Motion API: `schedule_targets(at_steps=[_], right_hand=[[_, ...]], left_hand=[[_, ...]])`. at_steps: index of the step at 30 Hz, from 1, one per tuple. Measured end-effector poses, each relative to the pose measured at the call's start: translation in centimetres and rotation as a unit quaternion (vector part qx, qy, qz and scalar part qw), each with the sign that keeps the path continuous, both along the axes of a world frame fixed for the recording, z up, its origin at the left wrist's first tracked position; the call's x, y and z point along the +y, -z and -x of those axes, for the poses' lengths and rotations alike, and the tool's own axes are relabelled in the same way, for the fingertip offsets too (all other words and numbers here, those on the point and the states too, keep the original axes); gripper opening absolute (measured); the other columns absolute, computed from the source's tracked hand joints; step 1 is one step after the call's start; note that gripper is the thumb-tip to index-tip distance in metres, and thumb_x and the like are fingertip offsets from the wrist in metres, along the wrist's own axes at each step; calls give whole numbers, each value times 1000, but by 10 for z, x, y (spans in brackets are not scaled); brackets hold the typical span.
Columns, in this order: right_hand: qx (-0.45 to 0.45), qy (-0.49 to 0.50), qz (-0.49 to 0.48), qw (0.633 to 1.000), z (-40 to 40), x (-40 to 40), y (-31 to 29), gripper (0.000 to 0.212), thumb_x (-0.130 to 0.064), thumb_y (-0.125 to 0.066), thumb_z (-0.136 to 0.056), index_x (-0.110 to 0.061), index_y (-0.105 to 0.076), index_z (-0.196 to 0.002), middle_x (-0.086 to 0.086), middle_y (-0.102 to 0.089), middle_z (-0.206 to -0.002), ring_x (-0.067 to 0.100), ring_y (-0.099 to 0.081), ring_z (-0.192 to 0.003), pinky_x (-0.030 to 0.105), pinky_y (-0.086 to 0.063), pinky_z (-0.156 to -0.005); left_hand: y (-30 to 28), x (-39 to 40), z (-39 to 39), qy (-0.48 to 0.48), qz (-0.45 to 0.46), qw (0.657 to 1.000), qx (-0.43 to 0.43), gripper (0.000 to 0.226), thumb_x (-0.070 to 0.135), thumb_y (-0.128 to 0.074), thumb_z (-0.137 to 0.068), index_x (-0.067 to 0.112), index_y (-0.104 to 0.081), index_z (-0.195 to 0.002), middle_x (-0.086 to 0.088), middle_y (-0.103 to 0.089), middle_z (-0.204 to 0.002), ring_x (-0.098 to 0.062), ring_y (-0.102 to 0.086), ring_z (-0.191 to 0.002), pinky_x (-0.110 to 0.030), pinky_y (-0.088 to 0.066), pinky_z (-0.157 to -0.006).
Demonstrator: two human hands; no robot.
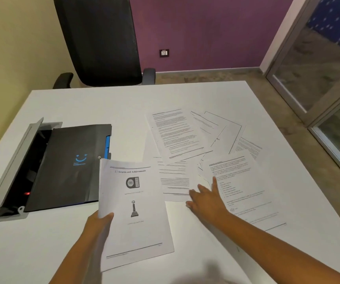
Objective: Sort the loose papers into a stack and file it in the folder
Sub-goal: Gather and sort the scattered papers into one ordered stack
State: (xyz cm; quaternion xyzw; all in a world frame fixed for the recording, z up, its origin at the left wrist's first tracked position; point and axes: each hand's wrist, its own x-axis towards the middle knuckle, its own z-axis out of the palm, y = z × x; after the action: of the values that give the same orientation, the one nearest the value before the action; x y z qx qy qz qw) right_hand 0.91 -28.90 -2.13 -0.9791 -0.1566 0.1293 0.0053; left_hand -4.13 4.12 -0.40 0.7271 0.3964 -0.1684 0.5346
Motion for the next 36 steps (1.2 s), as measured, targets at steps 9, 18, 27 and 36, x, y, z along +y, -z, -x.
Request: schedule_targets(at_steps=[9, 18, 27, 36], right_hand=[[-39, 109, 97, 989, 1, -50, -15, 31, -35, -34, -96, -21, -61, -105, -1, -67, -82, 19, -60, -91, 59, 10, -112], [17, 89, -43, 995, -26, -24, -15, 58, -43, -58, -85, -27, -39, -137, -3, -40, -145, 17, -29, -138, 57, 5, -114], [57, 91, -15, 994, -55, 10, -11, 71, -48, -47, -91, -27, -11, -149, 11, 0, -160, 29, 0, -147, 54, 4, -116], [133, 275, 24, 952, -44, -7, 7, 73, -67, -24, -89, -35, 5, -148, 22, 10, -156, 51, 7, -141, 69, 1, -108]], left_hand=[[3, -3, -16, -4, -28, 1000, 7, 45, 15, -60, -87, -1, -48, -127, -25, -57, -121, -41, -56, -99, -48, -46, -87], [8, -13, -29, -15, -122, 992, -20, 34, 7, -57, -83, -4, -53, -115, -26, -62, -111, -43, -57, -96, -41, -44, -78], [1, -50, -20, 17, -334, 937, -99, 28, 5, -63, -81, -1, -57, -108, -27, -53, -112, -46, -47, -105, -54, -43, -84], [-6, -96, -27, 131, -134, 953, -240, 16, 6, -47, -90, 20, -56, -89, 14, -59, -83, -6, -59, -74, -19, -43, -61]])
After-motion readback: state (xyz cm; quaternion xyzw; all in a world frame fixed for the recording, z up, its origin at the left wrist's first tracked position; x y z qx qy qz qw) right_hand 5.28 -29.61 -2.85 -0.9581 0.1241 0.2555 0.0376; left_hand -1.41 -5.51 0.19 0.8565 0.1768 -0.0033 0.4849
